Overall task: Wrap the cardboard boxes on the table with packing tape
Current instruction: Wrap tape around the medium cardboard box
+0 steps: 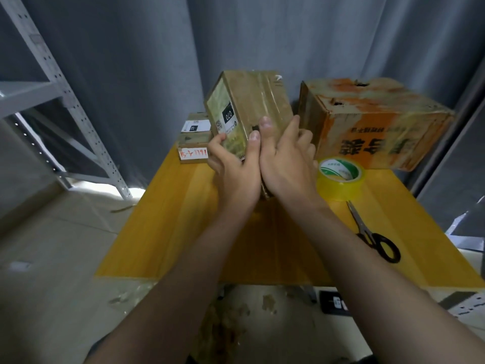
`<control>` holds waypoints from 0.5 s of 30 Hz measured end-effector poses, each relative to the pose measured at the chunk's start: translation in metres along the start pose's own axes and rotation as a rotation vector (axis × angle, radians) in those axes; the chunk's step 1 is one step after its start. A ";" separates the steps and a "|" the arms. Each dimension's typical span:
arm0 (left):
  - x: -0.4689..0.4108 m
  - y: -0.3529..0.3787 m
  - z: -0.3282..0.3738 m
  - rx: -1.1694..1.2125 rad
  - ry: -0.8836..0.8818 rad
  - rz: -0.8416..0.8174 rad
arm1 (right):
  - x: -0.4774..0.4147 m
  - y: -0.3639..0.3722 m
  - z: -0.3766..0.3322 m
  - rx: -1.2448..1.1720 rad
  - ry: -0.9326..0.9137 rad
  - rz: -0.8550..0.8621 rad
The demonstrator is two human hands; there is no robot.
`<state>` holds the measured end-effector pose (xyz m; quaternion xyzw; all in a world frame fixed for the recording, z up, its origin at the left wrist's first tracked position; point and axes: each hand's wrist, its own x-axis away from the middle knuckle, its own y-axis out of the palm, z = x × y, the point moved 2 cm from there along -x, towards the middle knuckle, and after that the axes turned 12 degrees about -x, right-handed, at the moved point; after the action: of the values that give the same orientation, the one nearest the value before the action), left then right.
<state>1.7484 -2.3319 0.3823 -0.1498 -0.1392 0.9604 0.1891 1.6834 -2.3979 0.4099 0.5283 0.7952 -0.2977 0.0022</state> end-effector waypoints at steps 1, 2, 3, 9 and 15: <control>0.000 0.000 0.000 0.009 0.011 0.002 | 0.000 -0.002 0.000 0.017 -0.025 0.025; 0.000 -0.001 0.000 0.024 0.031 0.005 | -0.001 -0.004 0.000 0.017 -0.044 0.050; 0.000 -0.003 0.000 0.046 0.052 0.004 | -0.003 -0.007 0.002 -0.002 -0.049 0.069; 0.002 -0.005 -0.002 0.102 0.000 -0.074 | -0.018 -0.022 0.024 -0.120 -0.062 0.128; 0.002 -0.012 0.004 0.082 0.060 -0.105 | -0.030 -0.032 0.048 -0.388 -0.043 0.253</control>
<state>1.7493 -2.3212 0.3894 -0.1630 -0.1018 0.9492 0.2490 1.6546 -2.4547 0.3948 0.6069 0.7648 -0.1476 0.1578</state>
